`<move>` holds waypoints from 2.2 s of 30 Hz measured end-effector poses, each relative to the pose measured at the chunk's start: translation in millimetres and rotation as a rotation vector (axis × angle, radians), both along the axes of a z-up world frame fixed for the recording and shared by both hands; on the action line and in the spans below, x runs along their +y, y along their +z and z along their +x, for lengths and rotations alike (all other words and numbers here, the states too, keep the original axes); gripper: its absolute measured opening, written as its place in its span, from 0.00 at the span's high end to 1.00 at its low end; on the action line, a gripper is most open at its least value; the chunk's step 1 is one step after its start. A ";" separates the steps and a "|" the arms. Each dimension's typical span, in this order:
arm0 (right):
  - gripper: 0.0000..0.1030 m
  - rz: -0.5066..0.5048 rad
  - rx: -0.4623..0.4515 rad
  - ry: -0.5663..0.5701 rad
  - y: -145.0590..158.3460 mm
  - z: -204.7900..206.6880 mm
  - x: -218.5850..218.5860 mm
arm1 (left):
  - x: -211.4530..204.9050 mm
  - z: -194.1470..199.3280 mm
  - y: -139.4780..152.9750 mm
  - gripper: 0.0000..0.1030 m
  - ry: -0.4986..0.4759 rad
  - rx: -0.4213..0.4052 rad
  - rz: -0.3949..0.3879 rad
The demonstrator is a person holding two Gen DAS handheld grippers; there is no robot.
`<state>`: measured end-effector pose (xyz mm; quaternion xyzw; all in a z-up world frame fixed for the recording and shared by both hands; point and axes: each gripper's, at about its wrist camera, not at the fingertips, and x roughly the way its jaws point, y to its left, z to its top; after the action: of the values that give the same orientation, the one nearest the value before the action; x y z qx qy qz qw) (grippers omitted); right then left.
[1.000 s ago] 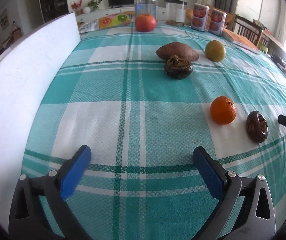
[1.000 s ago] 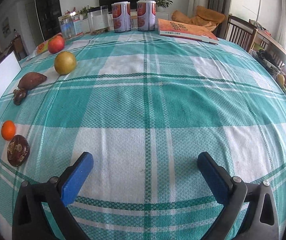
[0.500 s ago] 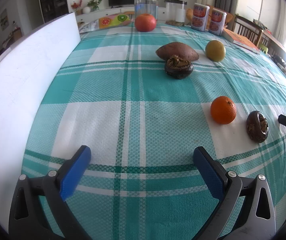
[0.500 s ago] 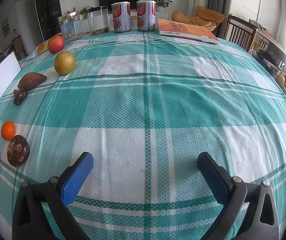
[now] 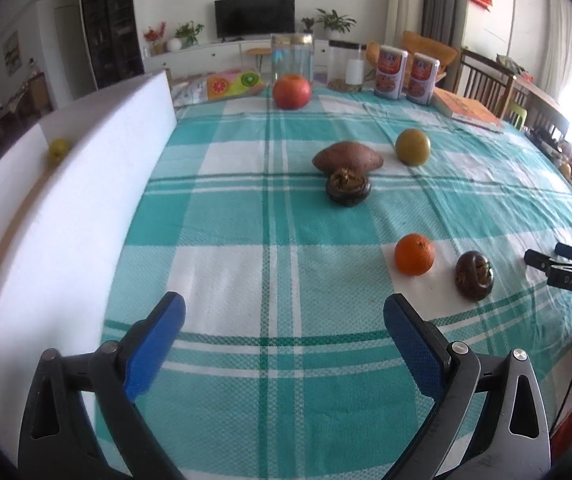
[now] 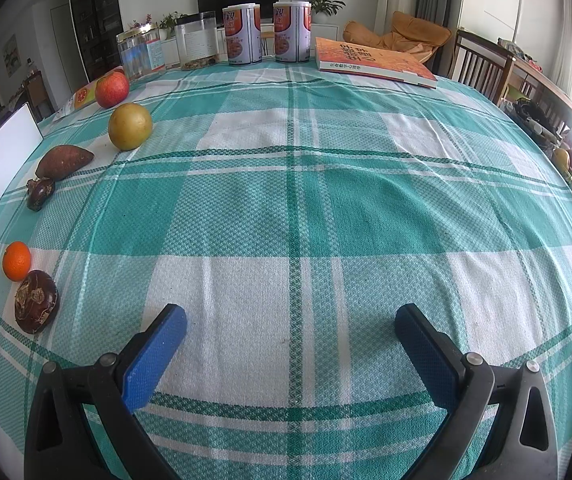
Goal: Organize fruits
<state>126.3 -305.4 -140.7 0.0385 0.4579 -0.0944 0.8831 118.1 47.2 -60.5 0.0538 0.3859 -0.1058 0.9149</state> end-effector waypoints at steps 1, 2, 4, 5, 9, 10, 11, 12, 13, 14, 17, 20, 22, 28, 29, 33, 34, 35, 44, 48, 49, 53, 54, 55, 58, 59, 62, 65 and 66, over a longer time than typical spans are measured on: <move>0.00 0.000 0.000 0.000 -0.1 0.0 -0.2 | 3.8 -1.0 15.4 0.02 -0.008 -0.045 0.014; 0.00 0.000 0.000 0.000 -0.1 0.0 -0.2 | 8.6 -0.4 28.9 0.02 -0.012 -0.082 0.026; 0.00 0.000 0.000 0.000 0.0 0.0 -0.2 | 21.3 3.8 49.9 0.02 -0.011 -0.142 0.036; 0.00 0.000 0.000 0.000 0.0 0.0 -0.2 | 28.0 7.8 55.6 0.02 -0.003 -0.160 0.045; 0.00 0.000 0.000 0.000 0.1 0.0 0.1 | 52.5 35.2 52.0 0.02 0.055 -0.157 0.134; 0.00 0.000 0.000 0.000 0.1 0.0 0.2 | 59.2 42.0 47.0 0.02 0.068 -0.133 0.132; 0.00 0.000 0.000 0.000 0.1 0.0 -0.1 | 66.7 49.4 41.7 0.02 0.081 -0.095 0.112; 0.00 0.001 0.000 0.000 0.2 0.0 0.1 | 73.3 54.8 36.7 0.02 0.102 -0.056 0.087; 0.00 0.001 0.000 0.000 0.2 0.0 0.0 | 77.4 58.1 34.3 0.02 0.125 -0.026 0.069; 0.00 0.000 0.000 0.000 0.1 0.0 0.0 | 79.7 60.1 34.8 0.02 0.129 -0.016 0.050; 0.00 0.001 0.000 0.000 0.2 0.1 0.1 | 80.1 56.9 32.0 0.02 0.163 -0.027 0.066; 0.00 0.001 0.000 0.000 0.2 0.2 0.2 | 78.3 52.7 24.1 0.02 0.185 -0.003 0.110; 0.00 0.001 0.000 0.000 0.2 0.2 0.4 | 76.0 47.0 22.8 0.02 0.182 -0.014 0.144; 0.00 0.001 0.000 0.000 0.2 0.3 0.1 | 76.7 37.5 22.0 0.02 0.196 -0.024 0.174; 0.00 0.001 0.000 0.000 0.2 0.3 0.2 | 78.5 36.4 22.8 0.02 0.200 -0.024 0.166; 0.00 0.001 0.000 0.000 0.3 0.3 0.3 | 85.1 37.9 28.7 0.02 0.251 -0.022 0.141; 0.00 0.001 0.000 0.000 0.2 0.3 0.1 | 87.0 35.1 32.9 0.02 0.282 -0.034 0.127; 0.00 0.001 0.000 0.000 0.2 0.3 0.2 | 87.6 29.8 38.6 0.02 0.310 -0.063 0.112; 0.00 0.001 0.000 0.000 0.2 0.7 0.0 | 30.5 -7.9 60.5 0.01 0.175 -0.158 0.028; 0.00 0.001 -0.001 0.000 0.2 0.8 -0.1 | 4.3 -0.6 24.7 0.01 0.090 -0.030 -0.006; 0.00 0.001 -0.001 0.000 0.2 0.8 -0.1 | 1.0 1.2 15.1 0.01 0.077 -0.010 -0.019; 0.00 0.002 -0.001 0.000 0.1 0.8 -0.1 | -6.6 8.7 -23.4 0.02 0.084 0.070 -0.063; 0.00 0.002 -0.001 0.000 0.2 0.8 -0.1 | -7.2 9.0 -31.5 0.02 0.095 0.080 -0.058; 0.00 0.001 -0.001 0.000 0.1 0.9 -0.1 | -7.4 9.9 -37.9 0.02 0.104 0.085 -0.049; 0.00 0.001 -0.001 0.000 0.1 1.0 0.0 | -5.7 8.7 -51.1 0.02 0.114 0.091 -0.027; 0.00 0.001 0.000 0.000 0.1 1.0 0.1 | -4.9 7.9 -54.6 0.02 0.112 0.095 -0.024; 0.00 0.001 -0.001 0.000 0.1 1.0 0.1 | -1.0 7.2 -62.4 0.02 0.114 0.114 -0.039; 0.00 0.001 0.000 0.000 0.1 1.1 0.1 | -0.2 8.2 -62.1 0.02 0.112 0.113 -0.051; 0.00 0.001 -0.001 0.000 0.1 1.0 0.2 | -1.1 8.6 -62.9 0.02 0.110 0.114 -0.046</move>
<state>127.3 -305.2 -140.6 0.0389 0.4577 -0.0941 0.8833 126.7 46.1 -123.4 0.0052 0.4370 -0.0672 0.8969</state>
